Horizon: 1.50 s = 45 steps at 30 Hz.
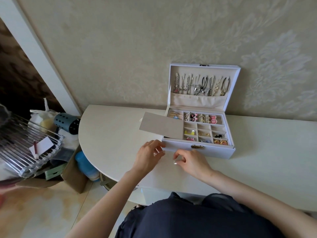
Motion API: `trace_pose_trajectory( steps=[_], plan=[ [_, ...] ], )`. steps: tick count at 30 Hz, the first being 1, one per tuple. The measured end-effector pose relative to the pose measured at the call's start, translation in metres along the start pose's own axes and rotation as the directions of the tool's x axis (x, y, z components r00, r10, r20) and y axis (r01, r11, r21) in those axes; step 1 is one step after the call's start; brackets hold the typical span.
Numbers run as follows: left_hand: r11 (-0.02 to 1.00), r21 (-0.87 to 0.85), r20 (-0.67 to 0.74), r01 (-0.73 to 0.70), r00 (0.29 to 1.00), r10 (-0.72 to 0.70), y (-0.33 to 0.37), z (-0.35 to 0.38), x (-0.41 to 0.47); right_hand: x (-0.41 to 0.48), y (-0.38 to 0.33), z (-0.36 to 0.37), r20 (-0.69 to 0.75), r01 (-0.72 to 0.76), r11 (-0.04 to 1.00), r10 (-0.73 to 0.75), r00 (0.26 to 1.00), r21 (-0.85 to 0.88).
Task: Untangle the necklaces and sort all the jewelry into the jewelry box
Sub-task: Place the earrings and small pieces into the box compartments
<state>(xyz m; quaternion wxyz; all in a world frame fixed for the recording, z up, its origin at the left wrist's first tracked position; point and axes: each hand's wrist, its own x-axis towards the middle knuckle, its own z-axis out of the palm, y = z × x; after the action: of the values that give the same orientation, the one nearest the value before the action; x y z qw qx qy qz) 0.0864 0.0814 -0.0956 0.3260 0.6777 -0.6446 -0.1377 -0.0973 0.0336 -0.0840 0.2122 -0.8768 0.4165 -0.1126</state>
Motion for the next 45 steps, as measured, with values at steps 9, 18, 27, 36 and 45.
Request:
trace_pose_trajectory(
  steps=[9, 18, 27, 36, 45],
  plan=[
    [0.99, -0.126, 0.017, 0.058, 0.998, -0.057, 0.004, 0.003, 0.001, 0.004, -0.008, -0.003, 0.0, 0.092, 0.982, -0.093, 0.996, -0.164],
    [0.976, -0.171, 0.049, 0.132, 0.991, -0.125, 0.001, 0.001, 0.002, 0.004, -0.006, 0.0, -0.233, 0.182, 0.979, -0.197, 0.952, -0.087],
    [0.975, -0.19, 0.056, 0.117, 0.993, -0.109, 0.006, -0.001, 0.002, 0.007, 0.0, 0.002, -0.2, 0.181, 0.98, -0.161, 0.967, 0.086],
    [0.97, -0.236, 0.089, 0.049, 0.996, -0.028, 0.026, -0.007, 0.011, 0.002, -0.005, -0.026, -0.179, 0.056, 0.949, 0.0, 0.984, 0.312],
    [0.996, -0.068, 0.045, -0.06, 0.997, 0.064, 0.067, -0.014, 0.071, 0.03, 0.016, -0.081, -0.355, -0.034, 0.884, 0.222, 0.908, 0.466]
  ],
)
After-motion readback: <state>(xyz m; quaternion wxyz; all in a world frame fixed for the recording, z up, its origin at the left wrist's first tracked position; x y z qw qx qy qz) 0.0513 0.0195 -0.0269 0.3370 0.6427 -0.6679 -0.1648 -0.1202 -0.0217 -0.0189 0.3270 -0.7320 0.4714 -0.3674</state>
